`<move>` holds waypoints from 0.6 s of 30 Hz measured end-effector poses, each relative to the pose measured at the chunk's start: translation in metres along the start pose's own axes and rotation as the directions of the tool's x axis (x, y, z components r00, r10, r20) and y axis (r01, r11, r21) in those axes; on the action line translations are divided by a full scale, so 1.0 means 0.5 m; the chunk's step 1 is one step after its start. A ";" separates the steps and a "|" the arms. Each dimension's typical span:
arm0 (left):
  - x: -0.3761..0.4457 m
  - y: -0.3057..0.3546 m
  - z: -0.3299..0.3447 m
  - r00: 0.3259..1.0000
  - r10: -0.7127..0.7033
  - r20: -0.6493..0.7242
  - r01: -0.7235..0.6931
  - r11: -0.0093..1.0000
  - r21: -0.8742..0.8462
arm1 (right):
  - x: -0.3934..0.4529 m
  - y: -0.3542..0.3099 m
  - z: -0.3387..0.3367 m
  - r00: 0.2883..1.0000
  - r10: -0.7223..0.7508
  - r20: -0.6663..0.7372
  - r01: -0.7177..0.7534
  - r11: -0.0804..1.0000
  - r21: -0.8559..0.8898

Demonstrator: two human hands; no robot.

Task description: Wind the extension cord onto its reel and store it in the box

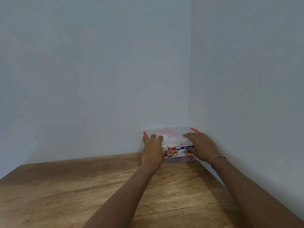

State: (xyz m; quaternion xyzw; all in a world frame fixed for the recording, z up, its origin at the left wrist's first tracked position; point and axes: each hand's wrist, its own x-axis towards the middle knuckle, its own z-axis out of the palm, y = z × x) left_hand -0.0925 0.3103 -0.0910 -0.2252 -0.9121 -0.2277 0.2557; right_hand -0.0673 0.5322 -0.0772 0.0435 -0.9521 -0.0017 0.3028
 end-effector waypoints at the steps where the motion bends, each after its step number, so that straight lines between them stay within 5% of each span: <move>1: 0.002 -0.002 0.003 1.000 0.001 -0.009 -0.002 1.000 -0.006 | 0.002 0.002 0.001 1.000 0.004 0.006 -0.004 1.000 0.000; 11: -0.004 -0.050 -0.036 0.988 0.139 0.073 -0.133 0.988 -0.078 | 0.013 -0.067 -0.021 0.985 -0.006 0.175 0.020 0.997 -0.076; 15: -0.016 -0.102 -0.090 0.989 0.147 -0.015 -0.148 0.989 -0.023 | 0.057 -0.172 -0.045 0.989 -0.137 -0.062 0.145 0.978 0.149; 18: -0.008 -0.159 -0.135 0.980 0.156 -0.122 -0.140 0.981 0.136 | 0.111 -0.254 -0.049 0.959 -0.210 -0.191 0.229 0.970 0.082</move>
